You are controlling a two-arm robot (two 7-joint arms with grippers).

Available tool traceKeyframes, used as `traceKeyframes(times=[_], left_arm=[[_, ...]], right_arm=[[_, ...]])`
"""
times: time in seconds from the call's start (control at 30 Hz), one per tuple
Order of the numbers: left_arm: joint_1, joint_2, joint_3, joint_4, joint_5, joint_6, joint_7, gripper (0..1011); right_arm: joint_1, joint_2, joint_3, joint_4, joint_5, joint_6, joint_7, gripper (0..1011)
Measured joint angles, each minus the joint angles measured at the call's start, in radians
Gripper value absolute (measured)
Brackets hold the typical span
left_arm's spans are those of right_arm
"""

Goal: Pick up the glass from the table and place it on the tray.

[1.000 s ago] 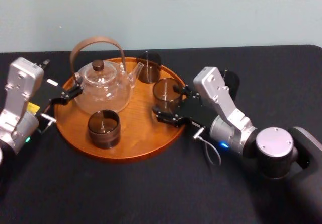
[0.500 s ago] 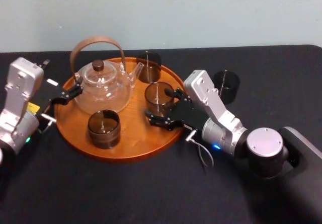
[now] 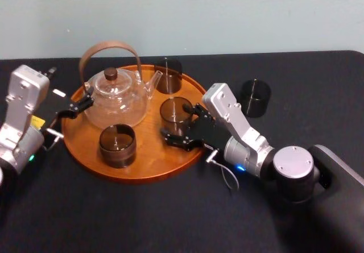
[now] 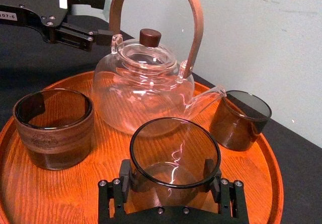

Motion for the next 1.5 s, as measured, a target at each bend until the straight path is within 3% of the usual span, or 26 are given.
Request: traceKeyframes(times=[0.4,1.5], left_arm=[[0.0,0.0,0.0,0.0,0.0,0.0,0.0,1010],[0.0,0.0,0.0,0.0,0.0,0.0,0.0,1010]], right_arm=[[0.006,-0.009,-0.009,0.021,-0.003,-0.007,0.006,924],[-0.012,-0.007,-0.031,-0.005,-0.001,-0.006,0.019,924]])
